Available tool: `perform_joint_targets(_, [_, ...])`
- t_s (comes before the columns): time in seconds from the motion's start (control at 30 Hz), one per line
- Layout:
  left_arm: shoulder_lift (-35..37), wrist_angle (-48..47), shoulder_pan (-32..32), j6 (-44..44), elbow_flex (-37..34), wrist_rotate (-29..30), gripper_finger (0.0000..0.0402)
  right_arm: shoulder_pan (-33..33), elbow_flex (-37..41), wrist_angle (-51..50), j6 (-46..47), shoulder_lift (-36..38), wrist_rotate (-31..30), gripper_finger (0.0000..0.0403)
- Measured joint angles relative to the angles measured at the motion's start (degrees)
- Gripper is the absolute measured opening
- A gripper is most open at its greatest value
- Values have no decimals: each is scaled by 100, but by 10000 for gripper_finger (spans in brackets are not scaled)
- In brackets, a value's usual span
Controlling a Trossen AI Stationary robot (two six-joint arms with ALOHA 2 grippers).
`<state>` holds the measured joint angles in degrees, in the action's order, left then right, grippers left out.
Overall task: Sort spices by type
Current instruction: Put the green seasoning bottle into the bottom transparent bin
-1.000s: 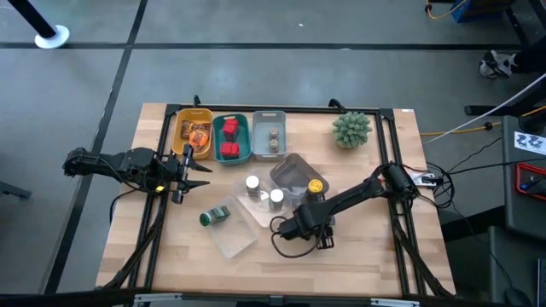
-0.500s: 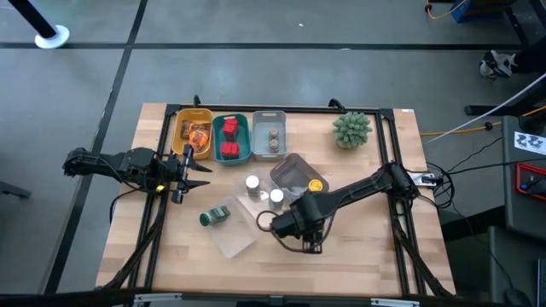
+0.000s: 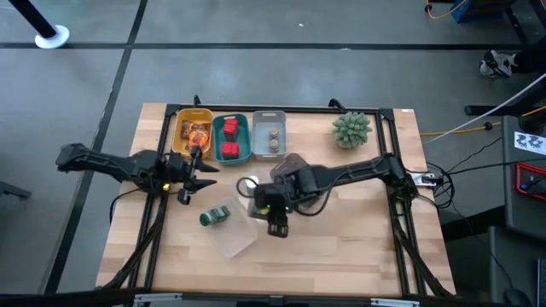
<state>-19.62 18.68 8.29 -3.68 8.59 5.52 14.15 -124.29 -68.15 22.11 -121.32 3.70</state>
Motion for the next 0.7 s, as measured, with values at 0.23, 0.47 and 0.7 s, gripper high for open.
perform_joint_targets(0.23, [-1356, 1568, 0, -109, -3, 0, 155, -256, 2, 558, -4, 0, 42, 200])
perform_joint_targets(0.47, [-2622, 2145, 0, -121, 354, 0, 155, -256, 2, 999, -5, 0, 44, 218])
perform_joint_targets(0.7, [-3392, 2112, 19, -82, 954, -29, 155, -256, 4, 1052, -1, -37, 46, 199])
